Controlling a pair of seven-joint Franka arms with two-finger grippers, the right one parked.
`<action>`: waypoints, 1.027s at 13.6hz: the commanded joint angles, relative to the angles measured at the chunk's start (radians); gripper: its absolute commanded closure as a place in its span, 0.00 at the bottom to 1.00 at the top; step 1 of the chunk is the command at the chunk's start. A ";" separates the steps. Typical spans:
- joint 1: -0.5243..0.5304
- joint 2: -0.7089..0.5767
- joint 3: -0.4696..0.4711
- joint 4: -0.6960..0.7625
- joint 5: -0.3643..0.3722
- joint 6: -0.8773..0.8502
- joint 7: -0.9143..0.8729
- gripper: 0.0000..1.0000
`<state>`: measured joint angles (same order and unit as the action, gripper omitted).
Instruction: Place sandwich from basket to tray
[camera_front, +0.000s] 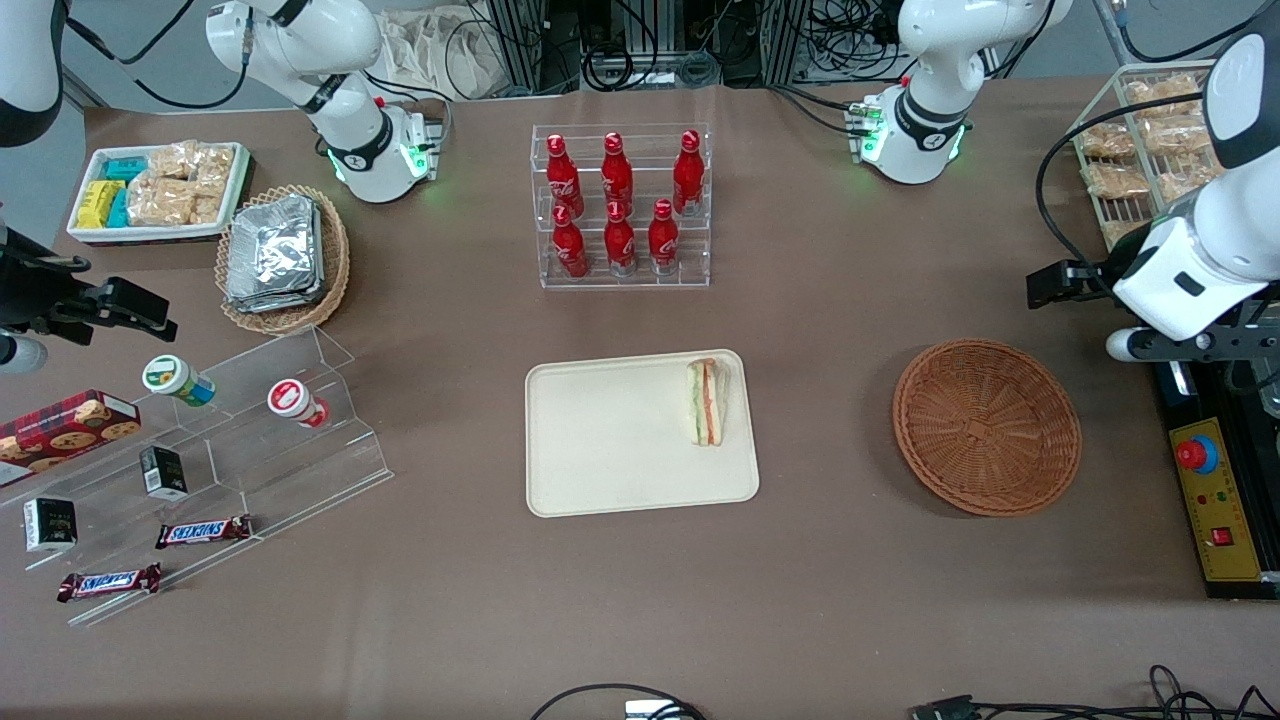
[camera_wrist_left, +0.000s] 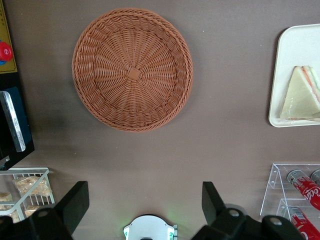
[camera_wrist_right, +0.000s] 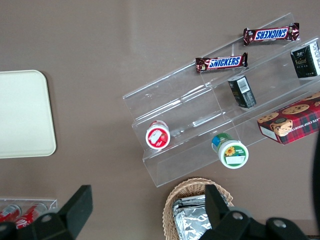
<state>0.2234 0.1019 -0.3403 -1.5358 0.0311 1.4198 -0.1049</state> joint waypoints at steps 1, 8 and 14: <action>-0.057 -0.051 0.053 -0.035 0.006 0.014 0.010 0.00; -0.256 -0.045 0.250 -0.037 -0.010 0.037 0.010 0.00; -0.257 -0.044 0.250 -0.035 -0.013 0.036 0.008 0.00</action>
<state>-0.0188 0.0753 -0.1075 -1.5515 0.0279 1.4403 -0.1049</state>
